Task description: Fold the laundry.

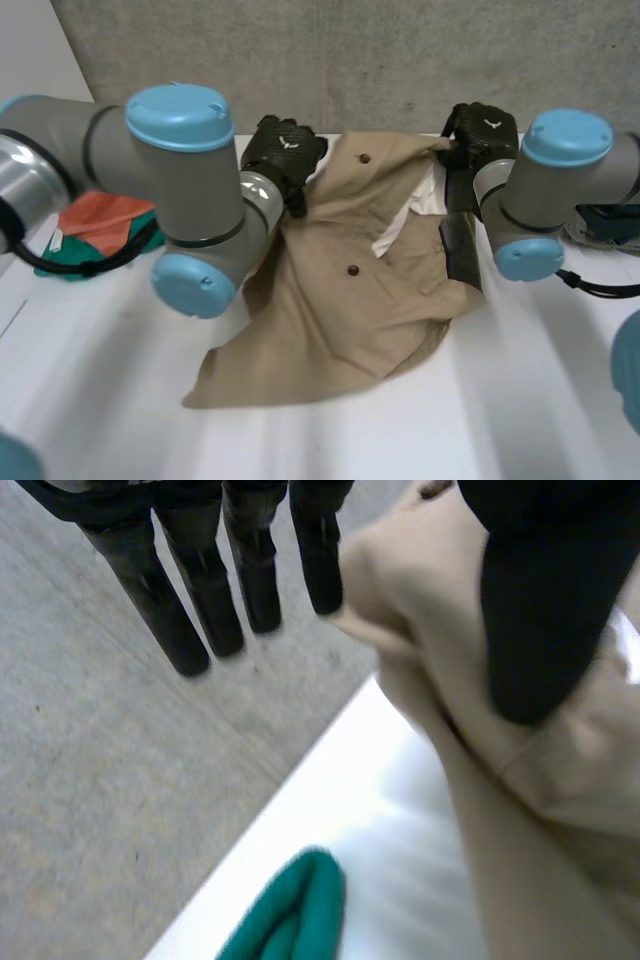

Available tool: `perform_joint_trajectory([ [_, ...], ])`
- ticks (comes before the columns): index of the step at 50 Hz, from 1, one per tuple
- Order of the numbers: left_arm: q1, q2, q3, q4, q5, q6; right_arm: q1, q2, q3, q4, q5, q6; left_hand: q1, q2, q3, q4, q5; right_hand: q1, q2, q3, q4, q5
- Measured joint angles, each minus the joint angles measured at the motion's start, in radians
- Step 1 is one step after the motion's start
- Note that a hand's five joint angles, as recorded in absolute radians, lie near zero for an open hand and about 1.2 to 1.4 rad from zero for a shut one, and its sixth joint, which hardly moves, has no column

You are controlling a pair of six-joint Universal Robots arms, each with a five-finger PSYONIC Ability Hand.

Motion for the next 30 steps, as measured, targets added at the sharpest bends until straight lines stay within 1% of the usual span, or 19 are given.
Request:
perform_joint_trajectory([
  [1, -0.001, -0.015, 0.020, 0.014, 0.004, -0.008, -0.001, 0.023, -0.016, -0.046, 0.040, -0.005, -0.066, -0.062, -0.074, -0.075, -0.080, -0.109, -0.117, -0.115, -0.114, -0.117],
  [2, -0.002, -0.034, 0.050, 0.036, 0.010, -0.022, -0.002, 0.039, -0.030, -0.086, 0.075, -0.011, -0.095, -0.096, -0.108, -0.109, -0.114, -0.347, -0.339, -0.330, -0.326, -0.335],
  [3, -0.002, -0.043, 0.065, 0.046, 0.013, -0.028, -0.002, 0.046, -0.036, -0.106, 0.092, -0.015, -0.155, -0.168, -0.183, -0.181, -0.190, -0.444, -0.458, -0.446, -0.443, -0.456],
  [5, 0.000, -0.060, 0.107, 0.074, 0.014, -0.052, 0.000, 0.057, -0.054, -0.154, 0.133, -0.043, -0.173, -0.214, -0.225, -0.222, -0.225, -0.764, -0.775, -0.768, -0.772, -0.800],
  [7, 0.004, -0.057, 0.129, 0.084, 0.004, -0.069, 0.001, 0.054, -0.063, -0.169, 0.150, -0.084, -0.173, -0.215, -0.225, -0.222, -0.225, -0.861, -0.868, -0.870, -0.871, -0.897],
  [9, 0.011, -0.041, 0.139, 0.085, -0.018, -0.086, 0.002, 0.040, -0.067, -0.163, 0.151, -0.136, -0.173, -0.215, -0.225, -0.222, -0.225, -0.876, -0.888, -0.896, -0.900, -0.904],
  [11, 0.015, -0.017, 0.129, 0.076, -0.042, -0.096, 0.000, 0.019, -0.065, -0.138, 0.134, -0.182, -0.173, -0.215, -0.225, -0.222, -0.225, -0.876, -0.888, -0.896, -0.905, -0.905],
  [14, 0.021, 0.040, 0.084, 0.049, -0.086, -0.108, -0.009, -0.028, -0.053, -0.071, 0.080, -0.257, -0.173, -0.215, -0.225, -0.222, -0.225, -0.876, -0.888, -0.896, -0.905, -0.905],
  [16, 0.024, 0.110, 0.014, 0.015, -0.129, -0.115, -0.023, -0.082, -0.035, 0.008, 0.012, -0.330, -0.173, -0.215, -0.225, -0.222, -0.225, -0.876, -0.888, -0.896, -0.905, -0.905],
  [19, 0.027, 0.198, -0.088, -0.031, -0.163, -0.123, -0.036, -0.126, -0.017, 0.075, -0.046, -0.385, -0.173, -0.216, -0.225, -0.222, -0.225, -0.876, -0.888, -0.896, -0.905, -0.905],
  [20, 0.028, 0.222, -0.116, -0.043, -0.170, -0.125, -0.048, -0.168, 0.003, 0.142, -0.103, -0.440, -0.173, -0.216, -0.225, -0.222, -0.225, -0.876, -0.888, -0.896, -0.905, -0.905],
  [21, 0.028, 0.235, -0.132, -0.050, -0.173, -0.127, -0.050, -0.175, 0.007, 0.154, -0.113, -0.449, -0.173, -0.216, -0.225, -0.222, -0.225, -0.876, -0.888, -0.896, -0.905, -0.905],
  [22, 0.030, 0.293, -0.206, -0.082, -0.182, -0.137, -0.063, -0.215, 0.031, 0.223, -0.170, -0.507, -0.173, -0.217, -0.225, -0.222, -0.225, -0.876, -0.889, -0.896, -0.905, -0.905],
  [26, 0.042, 0.422, -0.388, -0.161, -0.177, -0.179, -0.093, -0.299, 0.104, 0.386, -0.300, -0.663, -0.173, -0.217, -0.225, -0.222, -0.225, -0.876, -0.888, -0.896, -0.905, -0.905],
  [27, 0.044, 0.436, -0.411, -0.172, -0.174, -0.187, -0.097, -0.308, 0.116, 0.405, -0.315, -0.684, -0.173, -0.217, -0.225, -0.222, -0.225, -0.876, -0.888, -0.896, -0.905, -0.905],
  [28, 0.051, 0.480, -0.480, -0.201, -0.159, -0.212, -0.109, -0.337, 0.154, 0.465, -0.361, -0.748, -0.169, -0.214, -0.223, -0.219, -0.224, -0.876, -0.888, -0.896, -0.905, -0.905],
  [30, 0.058, 0.523, -0.553, -0.230, -0.137, -0.241, -0.123, -0.365, 0.201, 0.526, -0.408, -0.819, -0.168, -0.213, -0.222, -0.218, -0.223, -0.876, -0.888, -0.896, -0.905, -0.905],
])
